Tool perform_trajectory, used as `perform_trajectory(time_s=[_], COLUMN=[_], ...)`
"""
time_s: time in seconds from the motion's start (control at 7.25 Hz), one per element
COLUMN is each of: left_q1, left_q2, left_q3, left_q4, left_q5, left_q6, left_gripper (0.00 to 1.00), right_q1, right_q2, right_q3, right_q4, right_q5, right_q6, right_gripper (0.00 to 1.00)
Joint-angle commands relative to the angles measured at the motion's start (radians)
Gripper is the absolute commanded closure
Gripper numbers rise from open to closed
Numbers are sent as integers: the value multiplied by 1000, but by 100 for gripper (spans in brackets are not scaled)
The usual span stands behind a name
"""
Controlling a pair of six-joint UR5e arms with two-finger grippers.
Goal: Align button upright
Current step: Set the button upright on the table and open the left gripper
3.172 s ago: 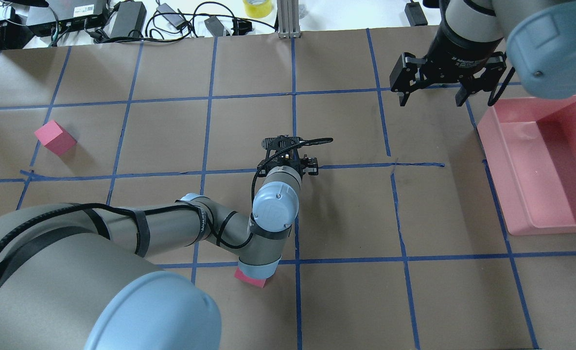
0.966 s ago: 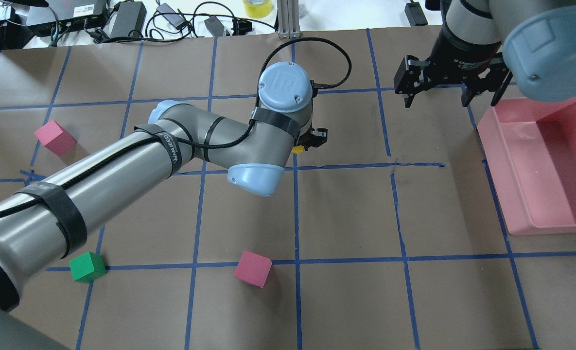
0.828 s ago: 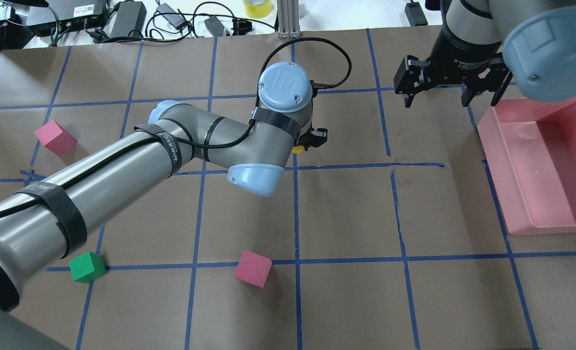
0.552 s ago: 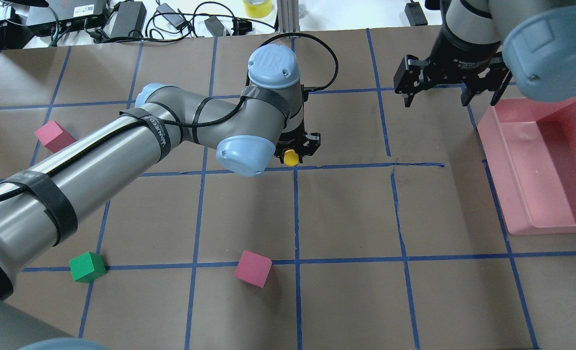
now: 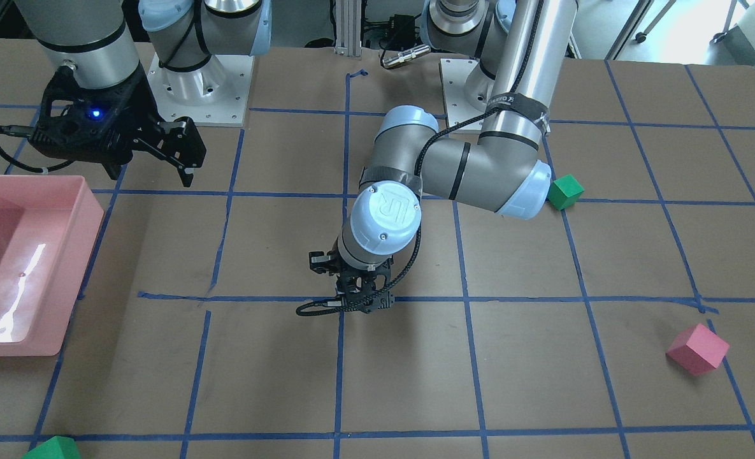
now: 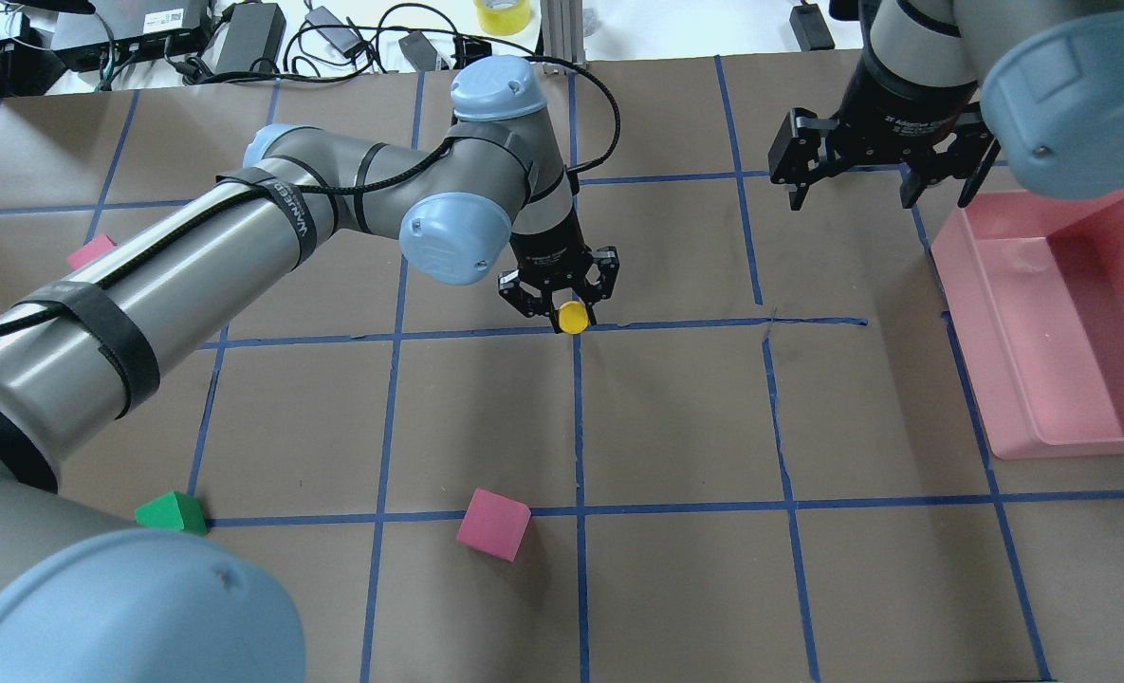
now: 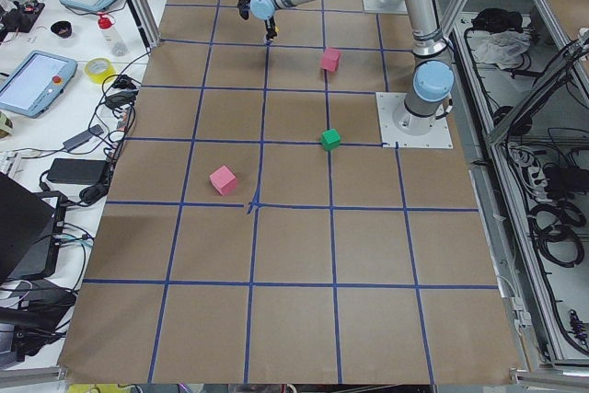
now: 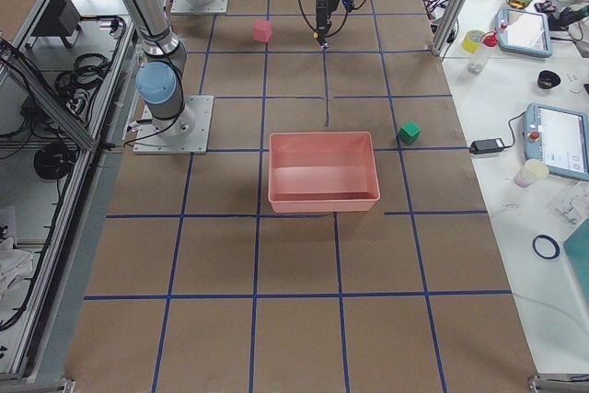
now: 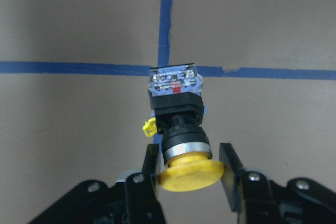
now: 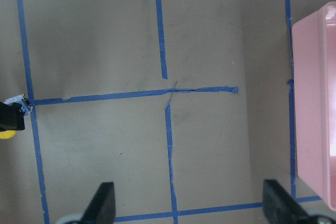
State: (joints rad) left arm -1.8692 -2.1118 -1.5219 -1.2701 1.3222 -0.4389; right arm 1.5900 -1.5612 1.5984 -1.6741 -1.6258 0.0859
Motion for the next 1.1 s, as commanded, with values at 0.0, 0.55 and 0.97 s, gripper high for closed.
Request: perform_trajectory(time_s=[0.0, 0.55, 0.97], left_q1=[21, 21, 21], left_q2=[-48, -59, -63], left_q3=[75, 89, 85], left_q4=[-89, -118, -118], left_q5=[-41, -89, -97], left_q6=[-56, -58, -49], left_gripper=[66, 60, 30], right_q1=[1, 4, 4], right_q2=[0, 0, -2], right_q3=[0, 2, 0], right_q4=[-6, -6, -6], right_q5=[0, -5, -5], right_q6=[0, 1, 1], right_gripper=[0, 0, 0])
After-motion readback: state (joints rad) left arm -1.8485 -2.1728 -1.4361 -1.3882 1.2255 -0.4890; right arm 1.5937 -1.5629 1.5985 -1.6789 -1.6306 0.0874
